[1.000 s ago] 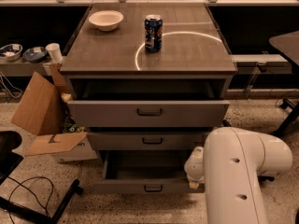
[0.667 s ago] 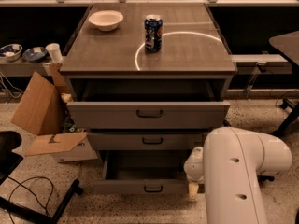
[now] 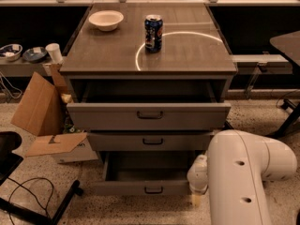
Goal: Open bottom drawer
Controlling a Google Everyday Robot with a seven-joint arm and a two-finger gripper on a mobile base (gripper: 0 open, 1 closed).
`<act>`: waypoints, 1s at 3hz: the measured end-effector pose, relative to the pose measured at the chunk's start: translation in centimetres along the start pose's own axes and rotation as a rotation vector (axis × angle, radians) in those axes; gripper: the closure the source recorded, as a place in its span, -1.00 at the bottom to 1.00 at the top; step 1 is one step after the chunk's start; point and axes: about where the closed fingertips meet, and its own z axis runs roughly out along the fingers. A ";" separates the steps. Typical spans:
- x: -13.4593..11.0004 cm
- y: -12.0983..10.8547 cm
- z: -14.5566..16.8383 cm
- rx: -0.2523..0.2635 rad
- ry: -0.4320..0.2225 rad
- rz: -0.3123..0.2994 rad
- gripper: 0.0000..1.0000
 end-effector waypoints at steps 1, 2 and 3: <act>1.2 4.9 -0.1 -0.058 -0.002 0.042 -0.18; 1.7 9.2 -0.5 -0.119 -0.004 0.063 0.32; 1.8 9.2 -0.5 -0.119 -0.004 0.063 0.78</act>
Offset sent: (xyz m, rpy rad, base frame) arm -0.1621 0.0159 -0.0023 0.0680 0.1945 -0.1103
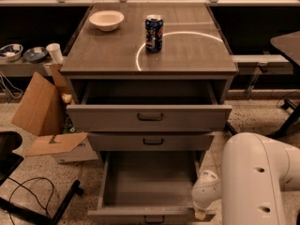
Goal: Open bottom drawer
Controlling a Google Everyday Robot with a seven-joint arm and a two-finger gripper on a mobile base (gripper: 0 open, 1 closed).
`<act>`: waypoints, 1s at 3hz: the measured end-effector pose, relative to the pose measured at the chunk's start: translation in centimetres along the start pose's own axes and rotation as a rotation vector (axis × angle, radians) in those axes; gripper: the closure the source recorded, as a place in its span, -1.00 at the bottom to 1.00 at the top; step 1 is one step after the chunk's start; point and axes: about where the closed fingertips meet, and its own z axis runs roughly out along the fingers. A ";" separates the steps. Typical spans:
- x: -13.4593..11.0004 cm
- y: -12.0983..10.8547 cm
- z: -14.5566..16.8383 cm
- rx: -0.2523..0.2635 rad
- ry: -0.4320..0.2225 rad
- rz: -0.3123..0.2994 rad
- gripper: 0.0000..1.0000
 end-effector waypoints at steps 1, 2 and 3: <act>3.6 2.8 -0.1 -0.028 0.018 0.084 1.00; 3.5 3.1 0.0 -0.031 0.020 0.094 1.00; 3.8 3.6 0.0 -0.036 0.020 0.104 1.00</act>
Offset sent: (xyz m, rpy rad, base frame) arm -0.2581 -0.1410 0.0259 -0.0161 0.1361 -0.5253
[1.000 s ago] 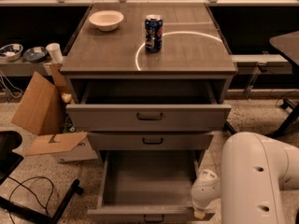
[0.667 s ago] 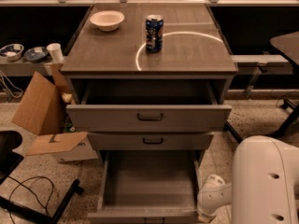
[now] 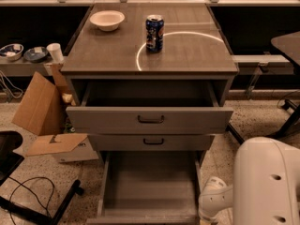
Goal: Open bottom drawer
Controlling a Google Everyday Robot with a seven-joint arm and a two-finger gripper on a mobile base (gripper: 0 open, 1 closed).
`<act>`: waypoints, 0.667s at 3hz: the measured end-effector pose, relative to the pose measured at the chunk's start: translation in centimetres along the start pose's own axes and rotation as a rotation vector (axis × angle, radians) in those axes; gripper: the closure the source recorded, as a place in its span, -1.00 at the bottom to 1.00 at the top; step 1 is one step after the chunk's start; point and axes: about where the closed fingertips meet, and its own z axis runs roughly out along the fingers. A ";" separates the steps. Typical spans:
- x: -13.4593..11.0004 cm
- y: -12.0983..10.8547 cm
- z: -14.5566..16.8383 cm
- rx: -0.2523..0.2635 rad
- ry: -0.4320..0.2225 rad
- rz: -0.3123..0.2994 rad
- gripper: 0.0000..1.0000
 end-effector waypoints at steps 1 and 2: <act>0.9 1.3 0.3 -0.015 0.000 0.028 1.00; 1.2 2.4 0.6 -0.031 0.001 0.052 1.00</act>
Offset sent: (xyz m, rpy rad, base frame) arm -0.2763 -0.1126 -0.0228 0.0510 0.2467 -0.4267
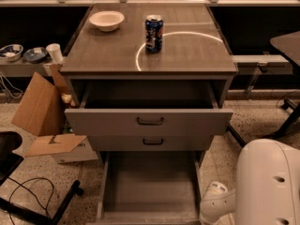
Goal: Open bottom drawer
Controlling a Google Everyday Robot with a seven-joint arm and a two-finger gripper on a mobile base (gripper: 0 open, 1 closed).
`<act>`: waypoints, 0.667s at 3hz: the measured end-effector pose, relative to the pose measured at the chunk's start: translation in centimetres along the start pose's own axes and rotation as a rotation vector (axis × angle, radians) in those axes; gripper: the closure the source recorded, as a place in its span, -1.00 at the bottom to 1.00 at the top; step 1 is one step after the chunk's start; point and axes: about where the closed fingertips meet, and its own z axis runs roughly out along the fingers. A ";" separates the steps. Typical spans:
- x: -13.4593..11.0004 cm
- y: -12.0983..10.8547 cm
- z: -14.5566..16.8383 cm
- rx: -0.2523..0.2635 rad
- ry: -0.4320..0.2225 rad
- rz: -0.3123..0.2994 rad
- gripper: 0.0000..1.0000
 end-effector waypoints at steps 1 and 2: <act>-0.3 0.1 0.0 0.000 0.000 0.000 1.00; -0.4 0.1 0.0 0.000 0.000 0.000 0.65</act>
Offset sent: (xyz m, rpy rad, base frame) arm 0.0007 0.0034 0.0000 0.0000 0.0001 0.0000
